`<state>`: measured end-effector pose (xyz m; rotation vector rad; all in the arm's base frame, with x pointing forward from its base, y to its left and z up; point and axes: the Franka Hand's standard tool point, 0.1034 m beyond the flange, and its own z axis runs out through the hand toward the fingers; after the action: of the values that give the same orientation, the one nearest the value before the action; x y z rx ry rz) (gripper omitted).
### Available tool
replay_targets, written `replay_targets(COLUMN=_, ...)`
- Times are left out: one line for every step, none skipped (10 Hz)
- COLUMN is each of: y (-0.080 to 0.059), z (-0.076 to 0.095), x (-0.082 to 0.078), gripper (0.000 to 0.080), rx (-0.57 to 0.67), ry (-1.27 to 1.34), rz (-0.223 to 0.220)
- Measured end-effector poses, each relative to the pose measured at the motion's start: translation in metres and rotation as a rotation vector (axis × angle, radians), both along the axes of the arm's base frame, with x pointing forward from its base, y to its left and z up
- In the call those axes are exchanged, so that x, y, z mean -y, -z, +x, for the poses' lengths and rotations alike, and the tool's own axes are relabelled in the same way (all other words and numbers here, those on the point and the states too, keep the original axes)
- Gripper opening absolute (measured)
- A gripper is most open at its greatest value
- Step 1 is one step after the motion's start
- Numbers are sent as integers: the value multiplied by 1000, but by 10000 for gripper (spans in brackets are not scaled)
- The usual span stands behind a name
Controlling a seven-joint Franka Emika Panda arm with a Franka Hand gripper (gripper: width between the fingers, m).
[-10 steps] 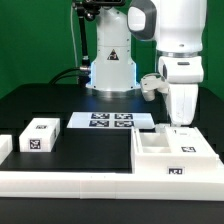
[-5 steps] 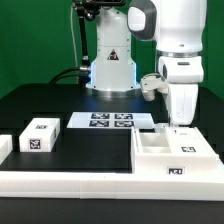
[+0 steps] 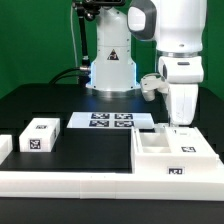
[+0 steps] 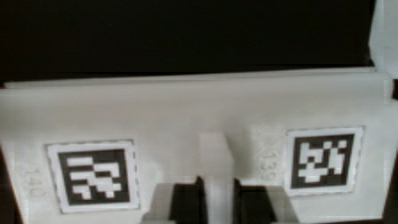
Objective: Assemble cabinet
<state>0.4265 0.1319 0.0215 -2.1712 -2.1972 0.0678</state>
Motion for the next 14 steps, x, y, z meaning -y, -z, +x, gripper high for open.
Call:
replay_targets(y=-11, z=1, x=6, gripper=59, rx=-11, ry=-8, rz=-28)
replay_targets(y=-23, z=3, x=9, gripper=59, rx=-8, ry=-13, rz=-47)
replay_targets(y=-32, z=3, x=12, gripper=59, rx=-6, ry=-17, rz=-62)
replay_targets(y=-39, z=2, x=15, gripper=59, rx=-6, ry=-18, rz=-76)
replay_targets(y=-41, z=3, x=16, gripper=59, rx=-5, ry=-17, rz=-79)
replay_targets(y=-40, z=2, x=18, gripper=59, rx=-8, ry=-14, rz=-79)
replay_targets(y=-39, z=2, x=17, gripper=59, rx=-11, ry=-12, rz=-79)
replay_targets(y=-39, z=1, x=17, gripper=59, rx=-11, ry=-12, rz=-79)
replay_targets(y=-39, z=2, x=17, gripper=59, rx=-10, ry=-14, rz=-75)
replay_targets(y=-39, z=2, x=18, gripper=59, rx=-11, ry=-6, rz=-73)
replay_targets(y=-39, z=1, x=16, gripper=59, rx=-11, ry=-4, rz=-74)
replay_targets(y=-39, z=2, x=17, gripper=59, rx=-12, ry=-8, rz=-65)
replay_targets(y=-40, z=6, x=22, gripper=59, rx=-11, ry=4, rz=-36)
replay_targets(y=-40, z=10, x=29, gripper=59, rx=-3, ry=16, rz=-10)
